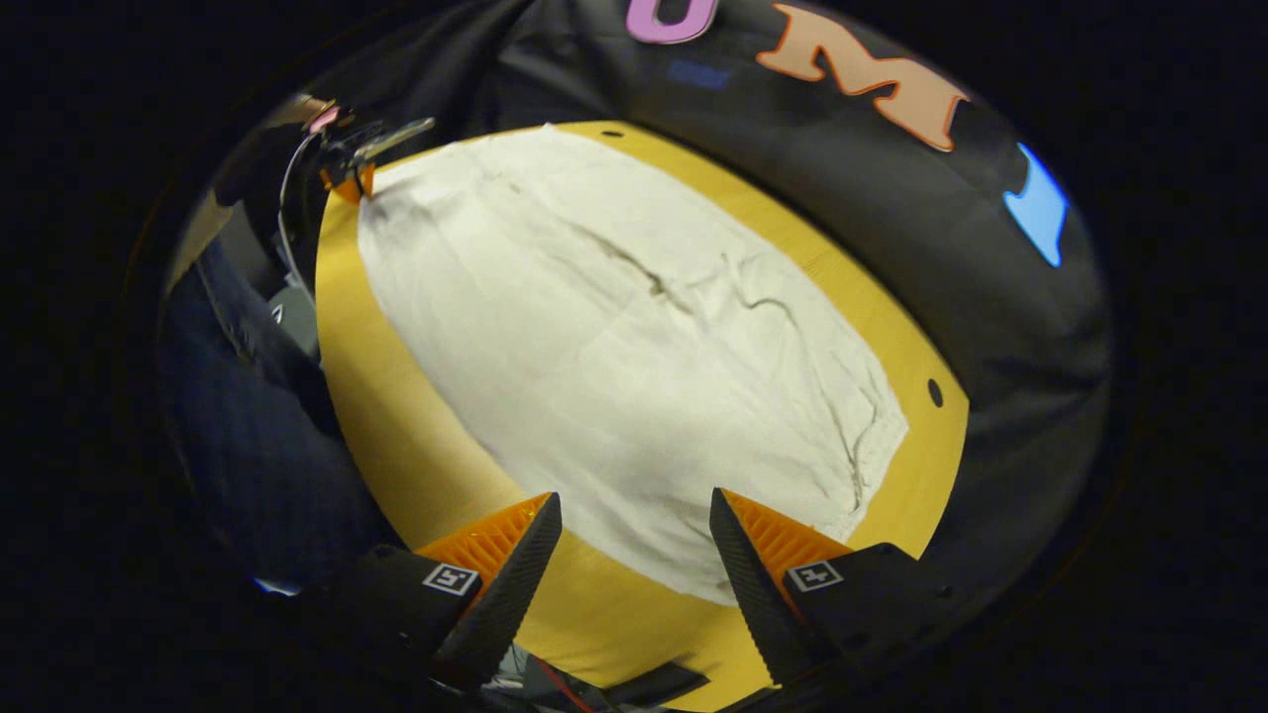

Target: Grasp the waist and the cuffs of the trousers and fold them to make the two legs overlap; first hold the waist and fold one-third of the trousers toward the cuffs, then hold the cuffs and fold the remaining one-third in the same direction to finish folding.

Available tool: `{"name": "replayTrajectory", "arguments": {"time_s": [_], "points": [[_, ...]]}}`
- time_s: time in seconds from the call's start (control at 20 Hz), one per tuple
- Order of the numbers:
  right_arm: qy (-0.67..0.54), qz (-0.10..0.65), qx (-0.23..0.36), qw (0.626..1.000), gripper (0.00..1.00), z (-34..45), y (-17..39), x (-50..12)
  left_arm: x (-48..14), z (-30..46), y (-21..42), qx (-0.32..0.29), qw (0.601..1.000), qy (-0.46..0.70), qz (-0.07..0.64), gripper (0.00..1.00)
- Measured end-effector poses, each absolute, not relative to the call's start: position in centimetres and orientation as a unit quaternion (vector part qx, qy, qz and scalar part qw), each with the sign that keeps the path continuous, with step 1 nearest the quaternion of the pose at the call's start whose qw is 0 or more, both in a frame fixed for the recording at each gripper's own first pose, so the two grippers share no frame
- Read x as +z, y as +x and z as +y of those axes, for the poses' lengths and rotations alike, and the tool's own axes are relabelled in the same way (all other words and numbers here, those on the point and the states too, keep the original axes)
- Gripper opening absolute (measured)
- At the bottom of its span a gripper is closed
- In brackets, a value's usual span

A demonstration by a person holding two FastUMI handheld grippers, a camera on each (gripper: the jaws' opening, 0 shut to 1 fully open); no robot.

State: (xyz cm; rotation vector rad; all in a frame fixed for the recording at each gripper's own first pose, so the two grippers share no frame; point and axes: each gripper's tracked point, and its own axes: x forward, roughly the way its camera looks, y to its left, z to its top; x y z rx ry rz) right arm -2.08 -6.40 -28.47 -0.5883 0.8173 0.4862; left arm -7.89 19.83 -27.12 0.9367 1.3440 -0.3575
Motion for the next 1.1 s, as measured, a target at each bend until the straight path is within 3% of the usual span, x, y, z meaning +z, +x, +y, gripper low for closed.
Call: {"name": "replayTrajectory", "arguments": {"time_s": [0.55,0.8,1.05,1.1], "points": [[-0.312,0.496,0.303,0.751,0.96,-7.3,-2.6,-34.1,-27.1,19.7,-8.0,-0.138,0.675,0.407,0.600,0.00],[-0.337,0.497,0.314,0.736,0.82,-7.4,-2.1,-34.4,-27.1,19.7,-7.9,-0.137,0.676,0.403,0.601,0.00],[-0.343,0.516,0.293,0.728,0.81,-7.4,-2.2,-34.4,-27.1,19.7,-7.9,-0.140,0.676,0.399,0.603,0.00],[-0.348,0.516,0.292,0.726,0.70,-7.5,-2.0,-34.4,-27.2,19.6,-7.9,-0.140,0.677,0.398,0.603,0.00]]}}
